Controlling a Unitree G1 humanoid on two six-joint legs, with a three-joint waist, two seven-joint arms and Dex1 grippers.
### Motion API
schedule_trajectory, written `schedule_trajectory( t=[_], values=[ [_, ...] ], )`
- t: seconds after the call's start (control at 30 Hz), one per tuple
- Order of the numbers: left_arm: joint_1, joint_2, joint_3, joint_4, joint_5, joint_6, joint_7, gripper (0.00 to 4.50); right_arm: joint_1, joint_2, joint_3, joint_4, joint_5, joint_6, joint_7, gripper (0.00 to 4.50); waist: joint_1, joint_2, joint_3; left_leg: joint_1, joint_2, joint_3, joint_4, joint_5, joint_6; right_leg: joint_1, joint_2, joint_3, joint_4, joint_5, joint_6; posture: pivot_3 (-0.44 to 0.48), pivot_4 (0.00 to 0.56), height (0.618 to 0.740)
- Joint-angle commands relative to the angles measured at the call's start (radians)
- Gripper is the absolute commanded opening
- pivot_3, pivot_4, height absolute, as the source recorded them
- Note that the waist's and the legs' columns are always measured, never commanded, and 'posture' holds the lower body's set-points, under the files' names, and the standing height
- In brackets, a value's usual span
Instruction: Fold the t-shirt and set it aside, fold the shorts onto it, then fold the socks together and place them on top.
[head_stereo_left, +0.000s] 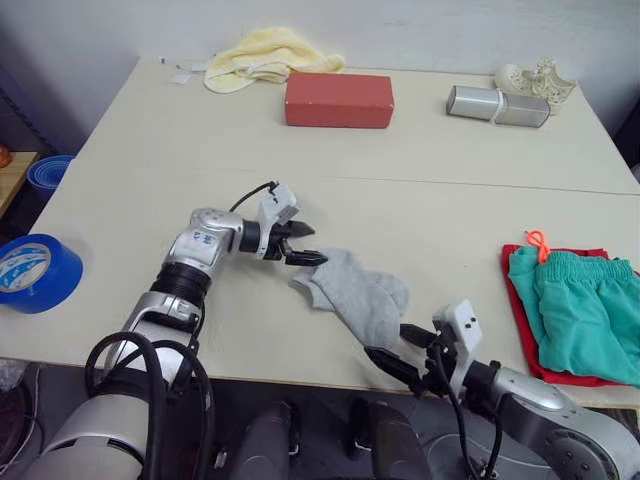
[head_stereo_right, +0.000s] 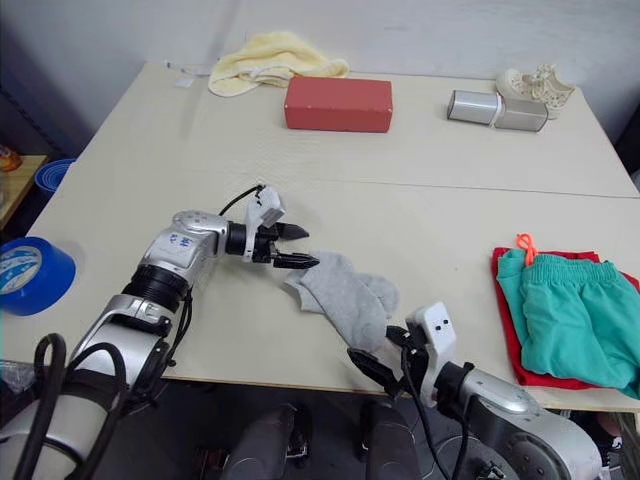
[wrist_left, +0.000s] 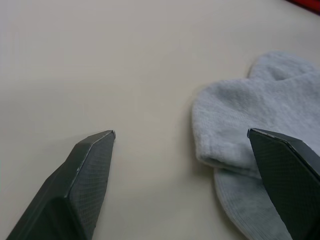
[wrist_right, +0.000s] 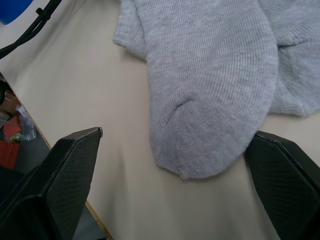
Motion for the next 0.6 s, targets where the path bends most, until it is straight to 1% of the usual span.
schedule_trajectory(
  t=[0.03, 0.17, 0.2, 0.27, 0.33, 0.43, 0.6],
  values=[
    [-0.026, -0.032, -0.001, 0.016, 0.025, 0.004, -0.012, 4.46, -0.021, 0.013, 0.025, 0.026, -0.015, 0.021, -0.008, 4.50, 0.000, 0.000, 0.000, 0.000, 0.000, 0.000, 0.000, 0.000, 0.000, 0.000, 0.000, 0.000, 0.000, 0.000, 0.000, 0.000, 0.150, 0.740],
    [-0.023, -0.047, -0.006, 0.013, 0.033, 0.033, -0.052, 4.46, -0.031, 0.021, 0.034, 0.037, -0.031, 0.031, -0.020, 4.50, -0.001, -0.001, 0.000, 0.000, 0.000, 0.000, 0.000, 0.002, -0.003, 0.000, 0.000, 0.000, 0.000, 0.000, 0.000, 0.000, 0.150, 0.740],
    [-0.017, -0.051, -0.010, 0.005, 0.036, 0.044, -0.061, 4.06, -0.029, 0.021, 0.039, 0.036, -0.038, 0.031, -0.020, 4.50, -0.001, -0.001, -0.001, 0.000, 0.000, 0.000, 0.000, 0.002, -0.003, 0.000, 0.001, 0.000, 0.000, 0.000, 0.000, 0.000, 0.150, 0.740],
    [-0.009, -0.053, -0.015, -0.007, 0.043, 0.055, -0.070, 3.60, -0.027, 0.022, 0.042, 0.034, -0.049, 0.027, -0.018, 4.50, -0.001, -0.002, -0.001, 0.000, 0.000, 0.000, 0.001, 0.002, -0.003, 0.001, 0.001, 0.000, 0.000, 0.000, 0.000, 0.000, 0.150, 0.740],
    [0.001, -0.054, -0.018, -0.014, 0.054, 0.051, -0.071, 2.96, -0.024, 0.031, 0.036, 0.036, -0.049, 0.023, -0.021, 4.50, -0.001, -0.003, -0.002, 0.000, 0.000, 0.000, 0.001, 0.001, -0.001, 0.001, 0.000, 0.000, 0.000, 0.000, 0.000, 0.000, 0.150, 0.740],
    [0.012, -0.061, -0.005, -0.026, 0.052, 0.056, -0.065, 1.95, -0.027, 0.034, 0.029, 0.043, -0.068, 0.004, -0.014, 3.86, -0.001, -0.003, -0.002, 0.000, 0.000, 0.000, 0.001, 0.001, -0.001, 0.001, 0.000, 0.000, 0.000, 0.000, 0.000, 0.000, 0.150, 0.740],
    [0.032, -0.064, 0.027, -0.061, 0.039, 0.055, -0.049, 0.29, -0.045, 0.040, 0.019, 0.071, -0.097, -0.023, 0.001, 2.05, -0.001, -0.003, -0.002, 0.000, 0.000, 0.000, 0.001, 0.002, -0.004, 0.001, 0.000, 0.000, 0.000, 0.000, 0.000, 0.000, 0.150, 0.740]
  ],
)
